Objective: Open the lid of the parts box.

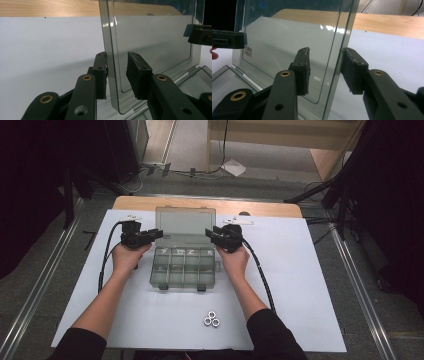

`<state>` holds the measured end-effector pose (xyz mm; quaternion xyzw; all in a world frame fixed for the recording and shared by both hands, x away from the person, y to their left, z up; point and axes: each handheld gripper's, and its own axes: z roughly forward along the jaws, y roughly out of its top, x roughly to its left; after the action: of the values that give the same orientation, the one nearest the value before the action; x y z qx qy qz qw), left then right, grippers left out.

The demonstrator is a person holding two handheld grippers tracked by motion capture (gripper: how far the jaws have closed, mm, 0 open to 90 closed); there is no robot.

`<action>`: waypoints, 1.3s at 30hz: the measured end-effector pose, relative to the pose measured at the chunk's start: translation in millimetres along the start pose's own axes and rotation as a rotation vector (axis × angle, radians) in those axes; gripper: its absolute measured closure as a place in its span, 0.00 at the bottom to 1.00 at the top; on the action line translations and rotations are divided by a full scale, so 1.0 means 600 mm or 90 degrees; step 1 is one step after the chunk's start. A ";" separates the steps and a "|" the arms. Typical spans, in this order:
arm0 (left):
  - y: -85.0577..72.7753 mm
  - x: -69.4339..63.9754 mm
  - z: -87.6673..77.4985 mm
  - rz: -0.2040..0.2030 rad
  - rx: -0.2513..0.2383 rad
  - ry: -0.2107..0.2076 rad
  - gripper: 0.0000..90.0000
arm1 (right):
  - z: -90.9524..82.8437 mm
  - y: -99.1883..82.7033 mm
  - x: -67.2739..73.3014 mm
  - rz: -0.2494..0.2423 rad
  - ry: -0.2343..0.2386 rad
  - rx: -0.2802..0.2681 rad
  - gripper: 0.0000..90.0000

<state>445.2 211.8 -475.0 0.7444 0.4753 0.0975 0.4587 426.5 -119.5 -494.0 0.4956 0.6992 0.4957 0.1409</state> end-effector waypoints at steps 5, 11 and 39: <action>-0.002 0.004 0.005 -0.014 0.004 -0.001 0.76 | 0.005 -0.003 -0.001 0.009 -0.005 0.005 0.65; -0.005 0.008 0.011 -0.031 0.010 -0.004 0.74 | 0.012 -0.009 -0.006 0.032 -0.005 0.012 0.64; -0.021 0.022 0.038 -0.073 0.023 0.007 0.70 | 0.034 -0.025 -0.026 0.102 0.014 0.069 0.56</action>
<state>457.4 210.5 -501.3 0.7237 0.5215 0.0667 0.4470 439.6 -121.8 -520.8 0.5510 0.6846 0.4726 0.0662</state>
